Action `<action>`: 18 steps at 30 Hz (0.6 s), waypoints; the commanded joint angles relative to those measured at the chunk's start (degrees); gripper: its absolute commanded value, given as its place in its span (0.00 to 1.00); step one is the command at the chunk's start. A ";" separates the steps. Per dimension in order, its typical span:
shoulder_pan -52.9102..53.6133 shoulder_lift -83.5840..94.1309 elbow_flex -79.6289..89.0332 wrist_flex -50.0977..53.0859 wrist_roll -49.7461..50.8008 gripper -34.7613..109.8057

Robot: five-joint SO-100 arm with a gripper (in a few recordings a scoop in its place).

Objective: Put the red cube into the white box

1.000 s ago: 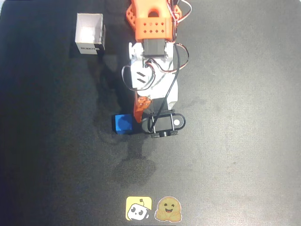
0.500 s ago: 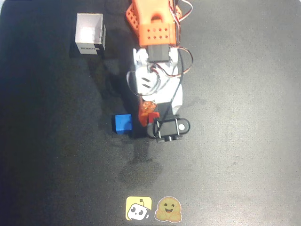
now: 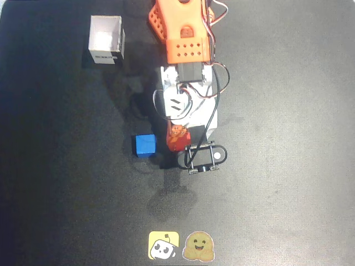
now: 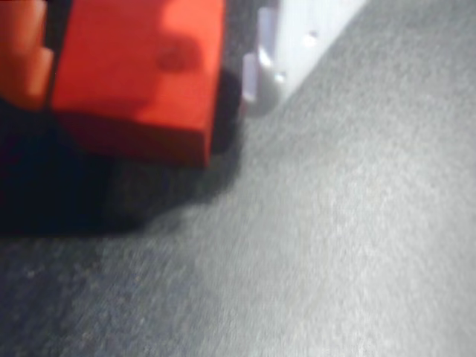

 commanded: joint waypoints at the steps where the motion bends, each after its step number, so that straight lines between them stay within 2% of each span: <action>1: 0.26 -0.44 -1.32 -1.14 -0.44 0.38; 12: 1.93 -5.10 0.44 -5.80 -1.49 0.38; 18: 2.64 -4.57 1.23 -5.89 -1.67 0.33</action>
